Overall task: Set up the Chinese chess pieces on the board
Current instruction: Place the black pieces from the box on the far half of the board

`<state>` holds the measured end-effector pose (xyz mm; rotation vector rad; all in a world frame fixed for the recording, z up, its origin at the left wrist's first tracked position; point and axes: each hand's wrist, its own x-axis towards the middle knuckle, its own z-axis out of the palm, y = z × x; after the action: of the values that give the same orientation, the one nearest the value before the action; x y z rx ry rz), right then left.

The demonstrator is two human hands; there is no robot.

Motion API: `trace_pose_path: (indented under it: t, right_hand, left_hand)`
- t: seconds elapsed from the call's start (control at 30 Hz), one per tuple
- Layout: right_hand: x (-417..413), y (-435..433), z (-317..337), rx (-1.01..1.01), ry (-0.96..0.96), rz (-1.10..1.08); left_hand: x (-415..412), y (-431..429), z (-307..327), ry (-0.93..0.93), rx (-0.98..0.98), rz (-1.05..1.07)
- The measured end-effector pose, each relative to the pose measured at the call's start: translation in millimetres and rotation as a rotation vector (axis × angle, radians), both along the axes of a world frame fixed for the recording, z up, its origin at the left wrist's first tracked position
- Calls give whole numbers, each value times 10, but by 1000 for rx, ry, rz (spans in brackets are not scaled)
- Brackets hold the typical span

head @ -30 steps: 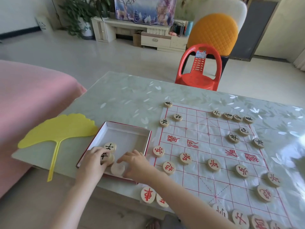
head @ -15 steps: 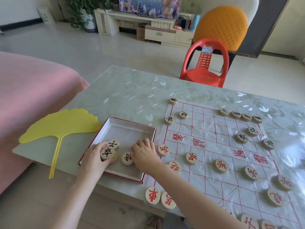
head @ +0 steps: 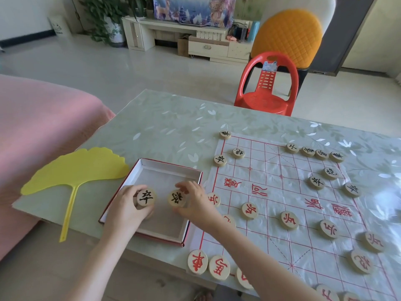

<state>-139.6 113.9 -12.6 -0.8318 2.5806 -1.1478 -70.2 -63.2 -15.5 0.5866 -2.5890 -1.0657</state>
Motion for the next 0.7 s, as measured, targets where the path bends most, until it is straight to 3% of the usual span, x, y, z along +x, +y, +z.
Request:
trace_pose_path:
  t: [0.5,0.7]
  right_hand:
    - [-607,1632,126,-91,-47,-337]
    - [-886,2163,39,-109,-23,-391]
  left_hand:
    - [-1000,1533,206,108,59,-307]
    - [-1392,2087,110,53,4,-420]
